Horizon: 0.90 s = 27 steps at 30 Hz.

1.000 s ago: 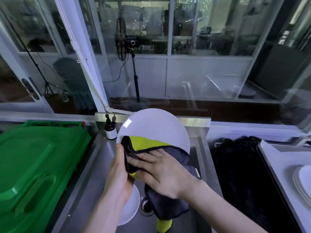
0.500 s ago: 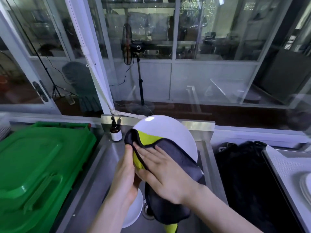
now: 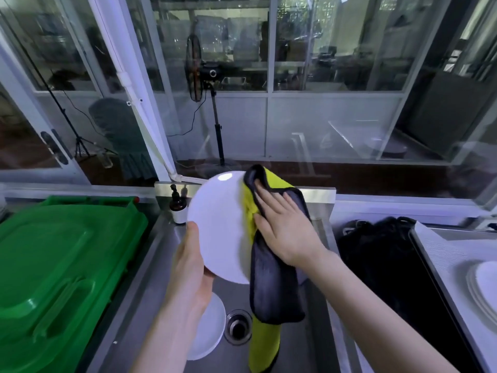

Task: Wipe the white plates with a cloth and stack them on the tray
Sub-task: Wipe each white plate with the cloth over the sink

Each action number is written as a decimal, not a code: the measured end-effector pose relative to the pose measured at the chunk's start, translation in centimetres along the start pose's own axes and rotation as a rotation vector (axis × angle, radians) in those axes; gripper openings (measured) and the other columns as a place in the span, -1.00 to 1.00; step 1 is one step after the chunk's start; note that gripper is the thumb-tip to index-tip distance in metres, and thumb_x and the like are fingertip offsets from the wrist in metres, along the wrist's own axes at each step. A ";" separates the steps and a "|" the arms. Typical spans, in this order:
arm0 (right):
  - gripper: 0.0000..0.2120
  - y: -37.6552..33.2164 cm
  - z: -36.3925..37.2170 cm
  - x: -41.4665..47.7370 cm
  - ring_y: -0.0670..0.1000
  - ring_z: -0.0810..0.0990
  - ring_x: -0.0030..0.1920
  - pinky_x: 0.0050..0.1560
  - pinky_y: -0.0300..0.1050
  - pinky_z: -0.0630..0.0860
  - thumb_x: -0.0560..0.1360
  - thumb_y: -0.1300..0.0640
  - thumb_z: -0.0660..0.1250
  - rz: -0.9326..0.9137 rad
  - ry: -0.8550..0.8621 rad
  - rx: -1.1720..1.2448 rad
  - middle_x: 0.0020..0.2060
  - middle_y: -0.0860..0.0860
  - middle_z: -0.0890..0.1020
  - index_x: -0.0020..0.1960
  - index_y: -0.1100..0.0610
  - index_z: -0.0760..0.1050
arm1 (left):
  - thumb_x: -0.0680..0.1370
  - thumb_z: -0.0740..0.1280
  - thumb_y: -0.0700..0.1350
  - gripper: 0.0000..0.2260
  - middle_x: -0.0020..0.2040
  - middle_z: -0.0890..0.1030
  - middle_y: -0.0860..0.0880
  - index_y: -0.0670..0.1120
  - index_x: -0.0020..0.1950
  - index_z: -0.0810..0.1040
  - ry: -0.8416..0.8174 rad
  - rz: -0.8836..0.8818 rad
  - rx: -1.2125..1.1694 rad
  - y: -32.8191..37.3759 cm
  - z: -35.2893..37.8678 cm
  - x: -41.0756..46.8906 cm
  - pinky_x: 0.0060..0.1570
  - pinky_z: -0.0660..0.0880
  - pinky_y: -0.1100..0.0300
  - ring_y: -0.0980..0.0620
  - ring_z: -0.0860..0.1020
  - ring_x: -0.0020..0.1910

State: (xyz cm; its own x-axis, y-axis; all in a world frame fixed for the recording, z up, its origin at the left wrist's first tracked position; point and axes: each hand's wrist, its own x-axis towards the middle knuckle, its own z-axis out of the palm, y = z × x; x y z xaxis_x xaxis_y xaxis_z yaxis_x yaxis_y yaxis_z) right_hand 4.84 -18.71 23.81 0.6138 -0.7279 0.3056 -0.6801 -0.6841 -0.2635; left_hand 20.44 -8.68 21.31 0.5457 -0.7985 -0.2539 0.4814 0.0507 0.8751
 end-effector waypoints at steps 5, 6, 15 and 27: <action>-0.50 -0.8 0.7 -5.9 -0.12 -0.16 0.57 0.56 -0.01 -0.11 0.67 -0.01 0.01 -0.152 -0.153 0.147 0.57 -0.15 -0.03 0.58 0.04 0.08 | 0.65 0.21 0.22 -0.67 0.05 0.74 0.09 0.06 0.19 0.63 0.067 0.012 0.023 1.3 0.1 1.0 -0.12 0.64 0.10 0.07 0.72 0.01; -0.49 -1.9 1.2 -6.8 -0.14 -0.17 0.57 0.57 -0.03 -0.13 0.66 -0.01 0.00 -0.227 -0.197 0.170 0.58 -0.17 -0.04 0.59 0.01 0.06 | 0.66 0.19 0.19 -0.65 0.07 0.74 0.05 0.03 0.21 0.63 0.056 -0.001 0.028 1.1 0.3 1.0 -0.08 0.62 0.10 0.04 0.71 0.04; -0.51 -4.6 1.6 -2.3 -0.12 -0.04 0.58 0.56 -0.03 -0.10 0.65 0.07 0.15 -0.408 -0.120 0.129 0.57 -0.13 0.07 0.56 -0.02 0.19 | 0.61 0.24 0.28 -0.54 0.03 0.75 -0.07 -0.05 0.02 0.75 -0.009 -0.038 -0.078 1.7 1.4 0.8 -0.19 0.65 0.18 0.01 0.73 -0.01; -0.52 -2.6 1.7 1.8 -0.06 0.06 0.57 0.55 -0.01 -0.02 0.66 0.08 0.10 -0.143 0.107 0.137 0.57 -0.11 0.10 0.57 0.00 0.15 | 0.63 0.21 0.28 -0.46 0.28 0.65 -0.13 -0.09 0.38 0.55 0.015 -0.151 -0.059 0.6 1.5 0.3 0.40 0.42 -0.07 -0.10 0.60 0.28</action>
State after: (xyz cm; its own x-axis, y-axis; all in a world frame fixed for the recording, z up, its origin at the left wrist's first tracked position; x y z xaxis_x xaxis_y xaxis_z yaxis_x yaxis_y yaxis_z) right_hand 8.38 -18.34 23.49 0.6492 -0.6193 0.4417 -0.5244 -0.7850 -0.3299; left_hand 19.85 -9.81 22.36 0.4738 -0.7908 -0.3875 0.5981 -0.0340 0.8007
